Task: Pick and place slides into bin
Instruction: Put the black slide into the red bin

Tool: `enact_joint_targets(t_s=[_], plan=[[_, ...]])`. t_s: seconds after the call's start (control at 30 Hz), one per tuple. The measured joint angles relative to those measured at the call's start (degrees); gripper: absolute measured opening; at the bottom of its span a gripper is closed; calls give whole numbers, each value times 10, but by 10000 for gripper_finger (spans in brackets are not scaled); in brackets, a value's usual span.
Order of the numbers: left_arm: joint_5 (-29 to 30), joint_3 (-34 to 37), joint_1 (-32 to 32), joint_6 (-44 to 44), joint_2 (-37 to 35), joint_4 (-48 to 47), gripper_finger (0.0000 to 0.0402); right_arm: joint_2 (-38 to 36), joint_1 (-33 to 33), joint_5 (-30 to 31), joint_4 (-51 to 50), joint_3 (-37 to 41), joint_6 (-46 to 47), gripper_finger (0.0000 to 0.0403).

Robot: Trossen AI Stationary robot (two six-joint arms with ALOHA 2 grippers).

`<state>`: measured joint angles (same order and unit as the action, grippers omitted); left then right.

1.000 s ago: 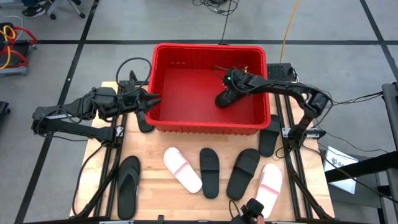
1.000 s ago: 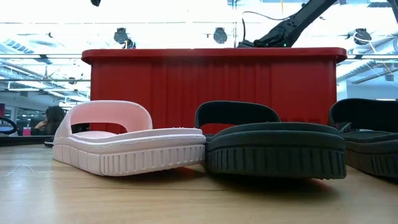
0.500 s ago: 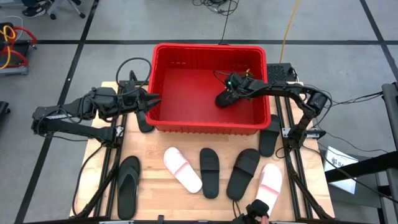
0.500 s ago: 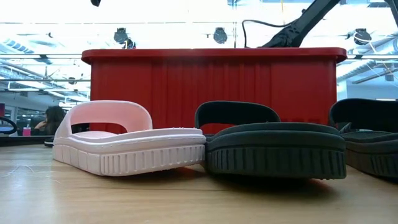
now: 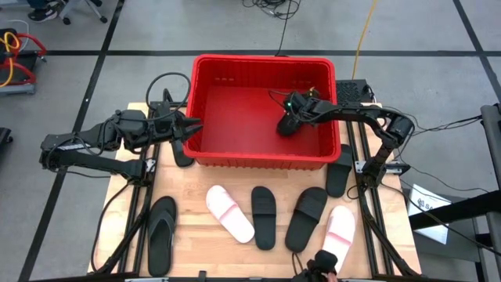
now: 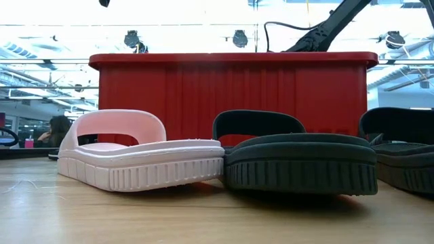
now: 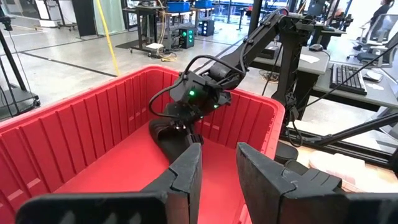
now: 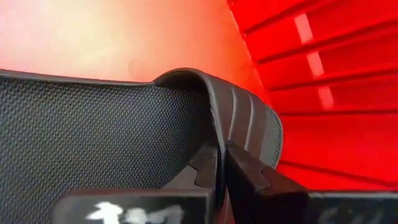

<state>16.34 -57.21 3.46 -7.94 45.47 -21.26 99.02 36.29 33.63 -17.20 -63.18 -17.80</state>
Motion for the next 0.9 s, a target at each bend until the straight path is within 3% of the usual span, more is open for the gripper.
enact_joint_targets(t_s=[0.4, 0.9], plan=[[0, 0, 0, -3, 0, 0, 97, -6, -3, -14, 37, 0, -275, 3], [0, 0, 0, -4, 0, 0, 97, -8, 1, -65, 33, -1, -405, 7]])
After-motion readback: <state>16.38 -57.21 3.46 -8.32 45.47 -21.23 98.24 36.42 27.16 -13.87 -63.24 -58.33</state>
